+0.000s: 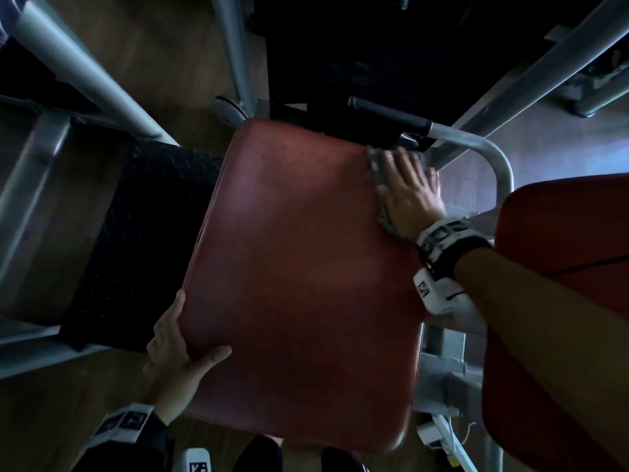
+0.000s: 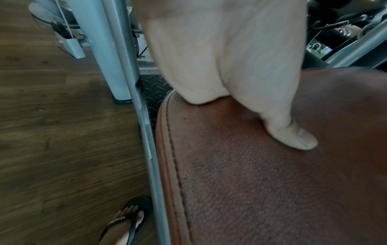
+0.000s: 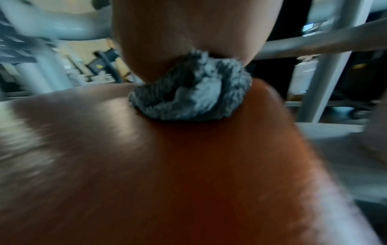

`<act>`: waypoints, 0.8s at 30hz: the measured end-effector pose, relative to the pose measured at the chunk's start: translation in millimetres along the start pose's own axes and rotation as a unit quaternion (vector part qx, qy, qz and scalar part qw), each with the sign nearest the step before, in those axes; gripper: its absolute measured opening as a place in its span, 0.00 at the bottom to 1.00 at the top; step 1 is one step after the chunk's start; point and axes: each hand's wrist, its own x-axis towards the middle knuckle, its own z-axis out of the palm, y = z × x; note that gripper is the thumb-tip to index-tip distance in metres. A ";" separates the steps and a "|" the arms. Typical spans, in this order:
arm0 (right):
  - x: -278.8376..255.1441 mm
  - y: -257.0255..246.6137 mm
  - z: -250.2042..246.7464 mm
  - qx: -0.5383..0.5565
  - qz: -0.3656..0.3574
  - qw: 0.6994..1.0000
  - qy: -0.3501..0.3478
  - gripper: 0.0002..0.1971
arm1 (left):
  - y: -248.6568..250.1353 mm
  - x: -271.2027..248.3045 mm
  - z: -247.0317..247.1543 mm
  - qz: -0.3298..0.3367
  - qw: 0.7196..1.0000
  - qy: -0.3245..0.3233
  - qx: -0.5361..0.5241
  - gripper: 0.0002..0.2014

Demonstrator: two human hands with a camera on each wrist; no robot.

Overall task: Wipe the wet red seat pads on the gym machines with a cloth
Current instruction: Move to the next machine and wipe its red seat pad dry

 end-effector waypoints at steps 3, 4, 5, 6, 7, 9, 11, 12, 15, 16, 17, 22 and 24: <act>8.9 4.4 0.3 0.075 0.103 0.992 -0.003 0.30 | -3.5 0.9 2.5 0.004 1.000 0.012 0.008 0.58; 16.6 -1.1 -1.3 0.094 0.151 0.984 -0.008 0.31 | -2.9 0.8 2.6 0.005 1.000 0.014 0.006 0.58; 25.2 -7.9 -2.7 0.108 0.201 0.974 -0.015 0.31 | -2.9 0.0 2.9 0.005 1.000 0.017 0.000 0.58; 34.2 -15.2 -2.6 0.118 0.241 0.963 -0.023 0.31 | -4.8 0.2 3.8 0.004 1.000 0.016 -0.008 0.59; 41.8 -26.3 -2.1 0.121 0.265 0.956 -0.028 0.31 | -5.3 0.9 4.1 0.007 1.000 0.015 -0.009 0.59; 54.8 -59.8 6.8 0.099 0.226 0.969 -0.026 0.34 | -8.0 1.7 3.3 0.013 1.000 0.006 -0.011 0.59; 60.1 -111.1 10.3 0.049 0.118 0.992 0.009 0.35 | -8.0 1.9 1.4 0.018 1.000 -0.001 -0.009 0.59; 58.0 -139.7 10.4 0.038 0.066 0.997 0.020 0.35 | -8.6 2.5 0.9 0.016 1.000 -0.004 -0.008 0.59; 31.9 -219.5 13.0 0.049 -0.063 0.997 0.023 0.32 | -9.1 2.3 0.3 0.015 1.000 -0.006 0.000 0.59; 20.0 -238.4 17.0 0.045 -0.112 0.992 0.020 0.30 | -8.1 2.1 0.4 0.015 1.000 -0.008 0.002 0.59; 7.2 -253.1 20.4 0.039 -0.165 0.985 0.021 0.29 | -7.3 1.8 0.9 0.010 1.000 -0.010 0.002 0.59; -37.6 -232.7 35.9 -0.002 -0.214 0.977 -0.009 0.28 | -4.5 1.4 0.6 -0.015 1.000 -0.009 0.006 0.61; -47.9 -194.4 32.3 0.004 -0.126 0.992 0.000 0.30 | -2.9 1.9 0.2 -0.017 1.000 -0.007 0.000 0.60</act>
